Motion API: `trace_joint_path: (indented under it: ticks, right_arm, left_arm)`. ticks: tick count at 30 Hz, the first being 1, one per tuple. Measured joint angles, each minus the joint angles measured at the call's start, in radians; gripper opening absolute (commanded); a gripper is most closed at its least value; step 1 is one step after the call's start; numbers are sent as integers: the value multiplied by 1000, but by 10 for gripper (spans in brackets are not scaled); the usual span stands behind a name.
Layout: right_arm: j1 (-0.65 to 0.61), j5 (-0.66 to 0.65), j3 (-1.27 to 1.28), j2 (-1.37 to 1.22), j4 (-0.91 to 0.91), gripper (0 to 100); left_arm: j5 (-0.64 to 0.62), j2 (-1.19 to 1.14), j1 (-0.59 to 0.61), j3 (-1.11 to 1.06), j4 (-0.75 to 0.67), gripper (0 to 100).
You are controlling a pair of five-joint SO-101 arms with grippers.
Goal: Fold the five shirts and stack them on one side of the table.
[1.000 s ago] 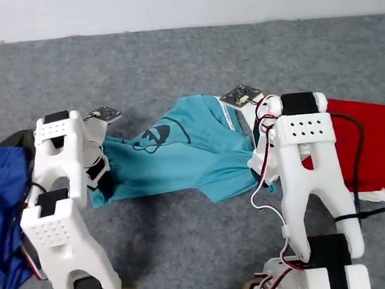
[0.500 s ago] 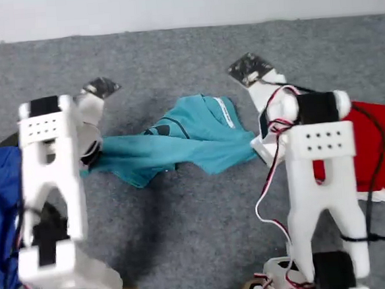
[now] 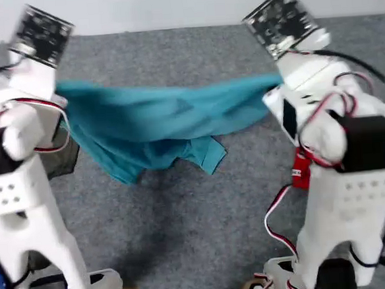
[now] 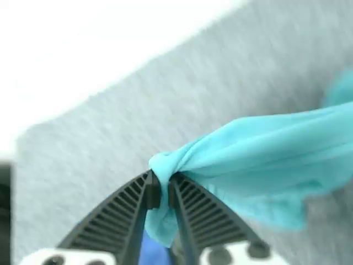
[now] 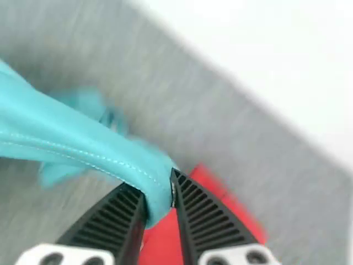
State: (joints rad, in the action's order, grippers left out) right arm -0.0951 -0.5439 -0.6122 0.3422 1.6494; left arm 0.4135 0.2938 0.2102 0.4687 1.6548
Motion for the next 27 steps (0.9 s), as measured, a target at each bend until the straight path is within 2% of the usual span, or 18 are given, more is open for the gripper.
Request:
trace_joint_path:
  ticks: [8,15,21,27]
  right_arm:
    - [0,-8,-201,18,-190,9]
    - [0,-106,-339,20,-322,9]
    - [0,-210,-473,23,-347,9]
    - [0,-293,-609,52,-347,9]
  left_arm:
    - [-32,9,0,242,2,15]
    - [-32,28,0,367,9,15]
    - [-32,32,0,476,80,15]
    - [-32,57,-2,557,80,15]
